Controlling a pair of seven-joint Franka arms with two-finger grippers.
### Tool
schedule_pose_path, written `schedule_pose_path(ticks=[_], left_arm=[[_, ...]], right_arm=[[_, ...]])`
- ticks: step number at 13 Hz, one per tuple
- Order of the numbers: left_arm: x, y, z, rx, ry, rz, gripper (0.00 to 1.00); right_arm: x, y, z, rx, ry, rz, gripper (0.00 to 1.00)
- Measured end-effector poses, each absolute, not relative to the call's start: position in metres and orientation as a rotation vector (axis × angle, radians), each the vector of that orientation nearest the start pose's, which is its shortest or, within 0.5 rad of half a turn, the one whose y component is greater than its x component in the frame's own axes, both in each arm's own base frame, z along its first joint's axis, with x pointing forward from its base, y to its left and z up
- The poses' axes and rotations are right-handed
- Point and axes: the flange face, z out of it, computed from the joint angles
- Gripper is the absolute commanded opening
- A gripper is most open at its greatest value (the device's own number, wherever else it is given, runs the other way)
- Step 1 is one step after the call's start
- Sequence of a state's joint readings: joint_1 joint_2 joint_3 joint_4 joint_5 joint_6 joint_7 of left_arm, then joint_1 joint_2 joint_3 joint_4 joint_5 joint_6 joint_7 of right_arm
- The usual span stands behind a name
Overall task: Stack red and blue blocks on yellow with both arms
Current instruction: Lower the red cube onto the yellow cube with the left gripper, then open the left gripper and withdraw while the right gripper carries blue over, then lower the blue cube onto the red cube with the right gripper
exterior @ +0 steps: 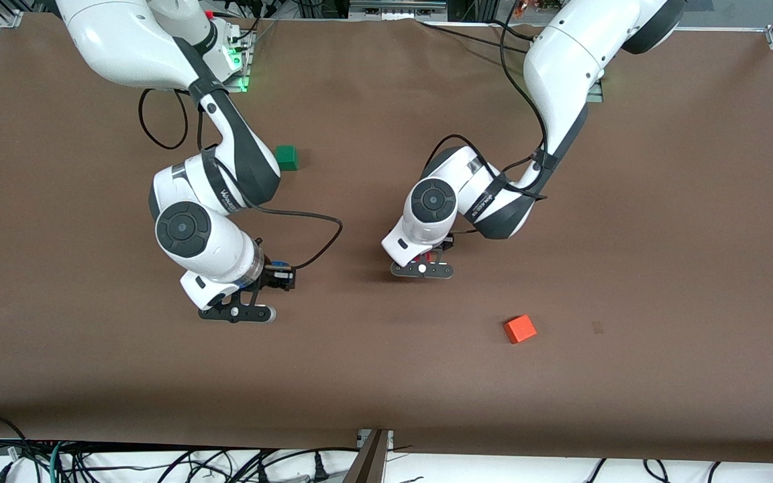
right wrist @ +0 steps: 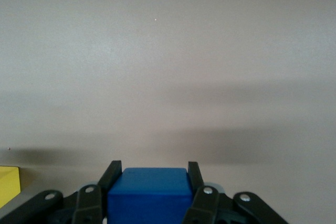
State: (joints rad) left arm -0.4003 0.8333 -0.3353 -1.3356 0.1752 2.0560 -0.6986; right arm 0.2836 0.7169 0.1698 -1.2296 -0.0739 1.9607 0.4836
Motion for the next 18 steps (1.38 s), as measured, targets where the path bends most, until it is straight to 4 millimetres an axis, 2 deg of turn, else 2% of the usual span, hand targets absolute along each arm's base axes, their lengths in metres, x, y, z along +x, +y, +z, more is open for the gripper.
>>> schedule_pose_path(ticks=[3, 4, 6, 8, 10, 12, 14, 16, 18], left_arm=[[0.584, -0.437, 0.242, -3.139, 0.041, 0.217, 1.00], [0.590, -0.431, 0.251, -3.126, 0.023, 0.226, 1.00], [0.622, -0.402, 0.301, -3.115, -0.065, 0.210, 1.00], [0.659, -0.352, 0.361, -3.118, -0.187, 0.166, 1.00], [0.696, -0.278, 0.413, -3.146, -0.278, 0.068, 1.00], [0.717, -0.200, 0.459, -3.159, -0.327, -0.032, 1.00], [0.721, -0.139, 0.500, -3.154, -0.360, -0.102, 1.00], [0.711, -0.101, 0.532, -3.136, -0.346, -0.094, 1.00], [0.699, -0.073, 0.555, -3.120, -0.290, -0.053, 1.00]], right_arm=[[0.684, 0.299, 0.352, -3.092, 0.088, -0.002, 0.36], [0.683, 0.303, 0.352, -3.092, 0.098, -0.001, 0.36], [0.676, 0.317, 0.352, -3.090, 0.136, 0.000, 0.36], [0.666, 0.340, 0.353, -3.082, 0.166, -0.014, 0.36], [0.656, 0.365, 0.354, -3.066, 0.193, -0.040, 0.36], [0.644, 0.394, 0.355, -3.038, 0.218, -0.080, 0.36], [0.627, 0.433, 0.353, -2.992, 0.243, -0.132, 0.36], [0.607, 0.473, 0.344, -2.951, 0.245, -0.167, 0.36], [0.589, 0.508, 0.337, -2.940, 0.255, -0.183, 0.36]])
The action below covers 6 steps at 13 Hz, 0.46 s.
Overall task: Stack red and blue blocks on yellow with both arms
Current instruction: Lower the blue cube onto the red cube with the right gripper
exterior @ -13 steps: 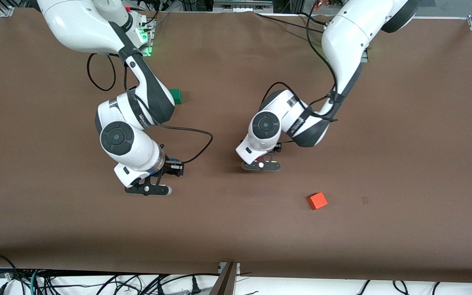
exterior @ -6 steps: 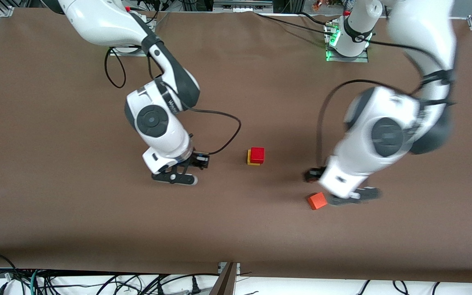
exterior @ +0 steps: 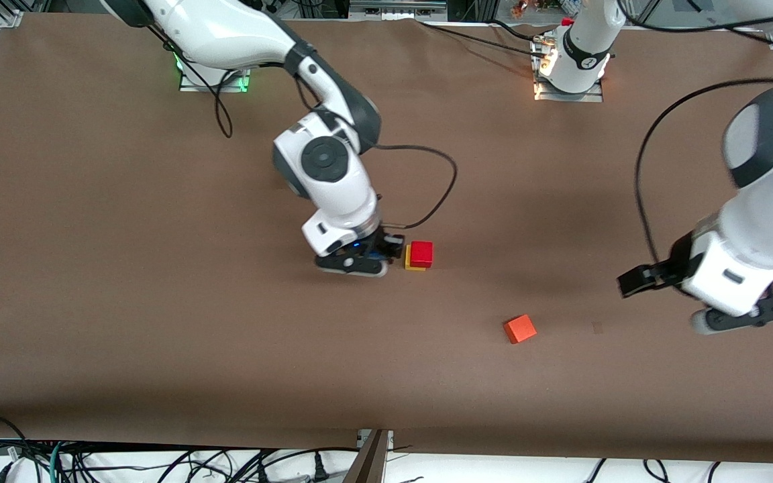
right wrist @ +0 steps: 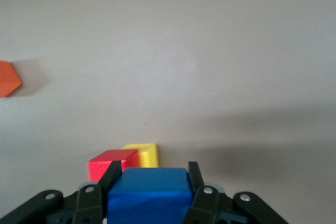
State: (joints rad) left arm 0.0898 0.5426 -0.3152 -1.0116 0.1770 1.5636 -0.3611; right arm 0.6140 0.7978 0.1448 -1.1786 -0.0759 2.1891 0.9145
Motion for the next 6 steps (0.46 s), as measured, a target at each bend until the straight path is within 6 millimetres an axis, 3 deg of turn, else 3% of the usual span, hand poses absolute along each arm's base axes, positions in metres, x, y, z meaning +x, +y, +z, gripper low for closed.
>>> schedule_pose_path(ticks=[3, 6], left_arm=[[0.685, -0.043, 0.571, -3.099, -0.296, 0.019, 1.00], [0.672, -0.027, 0.575, -3.081, -0.282, 0.119, 1.00]], right_arm=[[0.568, 0.548, 0.324, -2.941, 0.265, -0.217, 0.36], [0.560, 0.571, 0.314, -2.919, 0.236, -0.258, 0.36]])
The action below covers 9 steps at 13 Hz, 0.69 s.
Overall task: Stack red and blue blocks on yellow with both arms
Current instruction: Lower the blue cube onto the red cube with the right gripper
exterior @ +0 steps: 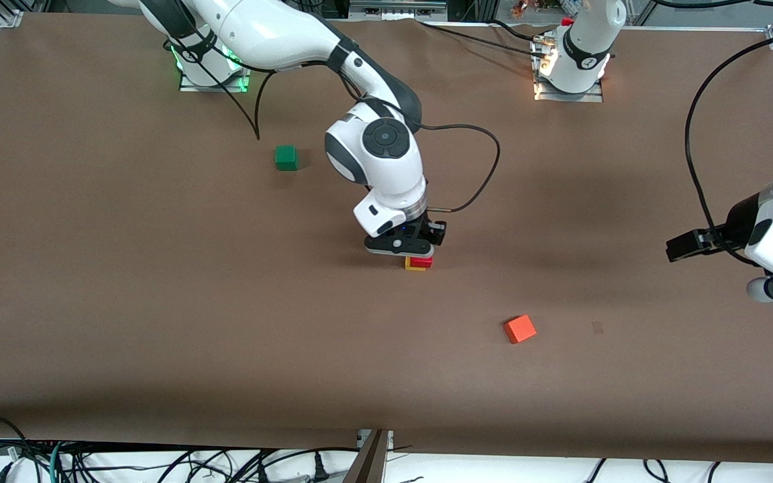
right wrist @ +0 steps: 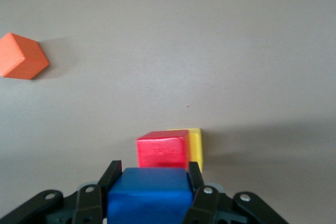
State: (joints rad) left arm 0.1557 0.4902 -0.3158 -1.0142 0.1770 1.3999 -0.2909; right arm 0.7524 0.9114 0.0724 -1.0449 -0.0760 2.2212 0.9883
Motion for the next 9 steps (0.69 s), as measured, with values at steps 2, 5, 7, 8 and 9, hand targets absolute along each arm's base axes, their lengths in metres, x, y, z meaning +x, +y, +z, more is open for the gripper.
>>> schedule_pose_path(ticks=[2, 5, 7, 8, 9], left_arm=[[0.671, 0.010, 0.573, -3.088, -0.221, 0.153, 1.00], [0.665, 0.044, 0.571, -3.094, -0.163, 0.208, 1.00], [0.660, 0.033, 0.575, -3.091, -0.129, 0.216, 1.00], [0.655, 0.022, 0.577, -3.084, -0.105, 0.218, 1.00], [0.648, 0.013, 0.579, -3.079, -0.086, 0.213, 1.00]], right_arm=[[0.562, 0.574, 0.304, -2.916, 0.228, -0.284, 0.36], [0.560, 0.578, 0.292, -2.921, 0.209, -0.317, 0.39], [0.559, 0.580, 0.291, -2.930, 0.189, -0.338, 0.40], [0.558, 0.580, 0.291, -2.932, 0.184, -0.345, 0.40], [0.558, 0.581, 0.292, -2.936, 0.175, -0.355, 0.40]])
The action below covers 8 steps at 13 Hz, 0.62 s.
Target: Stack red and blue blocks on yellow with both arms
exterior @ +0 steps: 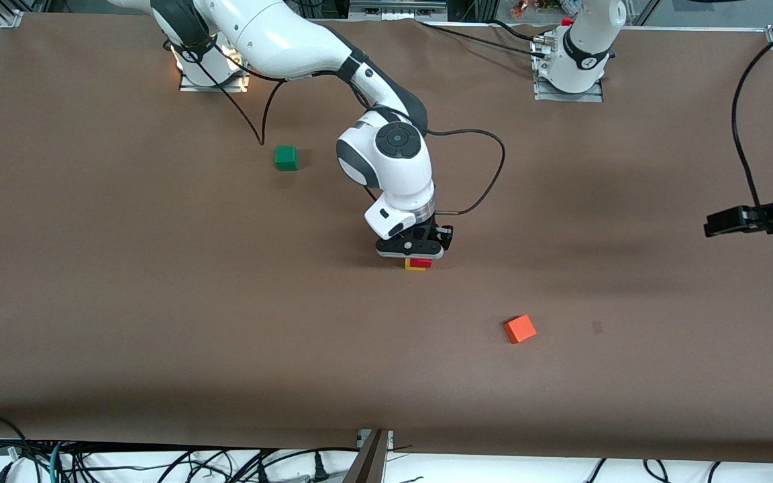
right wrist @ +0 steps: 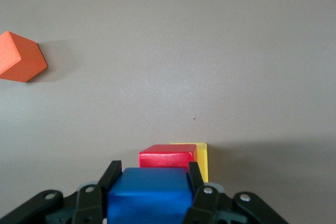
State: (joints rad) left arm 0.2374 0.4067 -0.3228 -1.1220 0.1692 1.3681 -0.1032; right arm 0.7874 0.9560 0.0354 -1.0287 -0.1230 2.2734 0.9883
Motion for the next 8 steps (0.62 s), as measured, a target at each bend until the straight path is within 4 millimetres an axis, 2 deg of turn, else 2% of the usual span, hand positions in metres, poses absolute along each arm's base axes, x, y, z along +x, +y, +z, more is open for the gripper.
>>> schedule_pose_path(ticks=[2, 6, 7, 8], left_arm=[[0.632, 0.002, 0.578, -3.088, -0.092, 0.209, 1.00], [0.610, 0.007, 0.572, -3.109, -0.148, 0.217, 1.00], [0.608, 0.008, 0.568, -3.111, -0.154, 0.215, 1.00], [0.607, 0.009, 0.564, -3.111, -0.156, 0.219, 1.00]], right_arm=[[0.557, 0.582, 0.292, -2.943, 0.160, -0.370, 0.41], [0.556, 0.582, 0.287, -2.960, 0.138, -0.391, 0.44], [0.556, 0.582, 0.285, -2.964, 0.131, -0.397, 0.50], [0.555, 0.583, 0.284, -2.966, 0.127, -0.398, 0.61]])
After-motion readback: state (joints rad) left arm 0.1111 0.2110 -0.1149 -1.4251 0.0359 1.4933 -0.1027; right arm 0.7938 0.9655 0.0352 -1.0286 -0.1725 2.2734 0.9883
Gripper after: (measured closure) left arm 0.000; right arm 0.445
